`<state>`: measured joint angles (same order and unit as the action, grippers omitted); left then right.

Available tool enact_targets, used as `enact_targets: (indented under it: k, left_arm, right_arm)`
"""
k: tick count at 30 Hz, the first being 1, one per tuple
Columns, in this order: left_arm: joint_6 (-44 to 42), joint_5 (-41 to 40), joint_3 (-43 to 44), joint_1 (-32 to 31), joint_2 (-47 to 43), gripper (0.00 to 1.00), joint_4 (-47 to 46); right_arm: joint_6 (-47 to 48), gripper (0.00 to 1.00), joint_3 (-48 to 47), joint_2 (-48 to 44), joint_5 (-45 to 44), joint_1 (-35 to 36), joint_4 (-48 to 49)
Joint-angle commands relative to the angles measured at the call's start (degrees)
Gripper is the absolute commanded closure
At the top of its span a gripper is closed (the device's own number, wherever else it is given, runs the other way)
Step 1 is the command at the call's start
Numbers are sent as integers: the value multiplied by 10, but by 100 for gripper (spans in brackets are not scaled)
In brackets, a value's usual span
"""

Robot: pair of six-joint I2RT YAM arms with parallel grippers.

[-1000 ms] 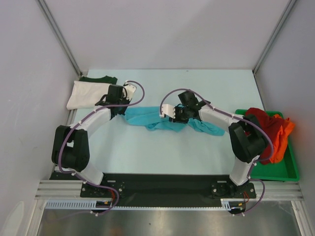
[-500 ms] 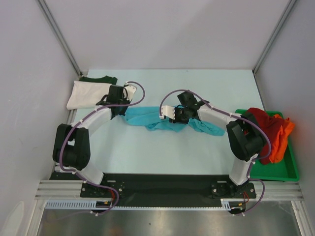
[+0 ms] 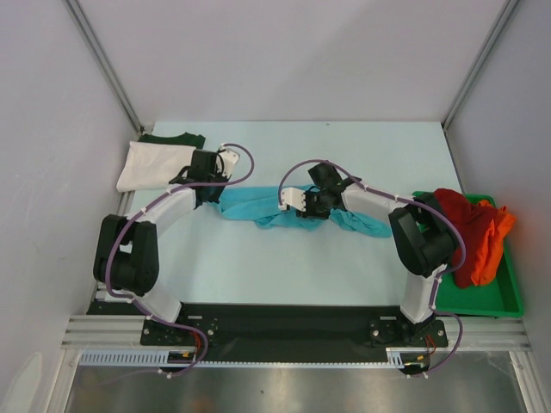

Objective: Fold and stack the t-shirts
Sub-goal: Flatten the tshirt out

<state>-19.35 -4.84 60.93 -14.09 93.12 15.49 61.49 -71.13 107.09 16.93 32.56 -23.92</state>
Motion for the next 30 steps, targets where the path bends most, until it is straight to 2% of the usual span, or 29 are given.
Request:
enact_targets:
  k: [1, 21, 27, 28, 29, 30]
  left_arm:
    - [12, -3, 13, 2, 1, 100, -14]
    - [13, -4, 15, 2, 5, 100, -14]
    - [12, -4, 15, 2, 5, 100, -14]
    - [12, -4, 15, 2, 5, 100, -14]
    - [12, -5, 16, 2, 4, 100, -14]
    - [12, -5, 16, 2, 4, 100, -13]
  right_arm:
    - [-4, 70, -26, 1, -8, 1, 18]
    - [-16, 74, -36, 12, -15, -4, 27]
    - [-16, 87, -40, 12, -7, -3, 15]
    - [-16, 96, -41, 11, -6, -4, 13]
    - [-18, 100, -43, 9, -6, -4, 12]
    - [-20, 100, -43, 5, -5, -4, 13]
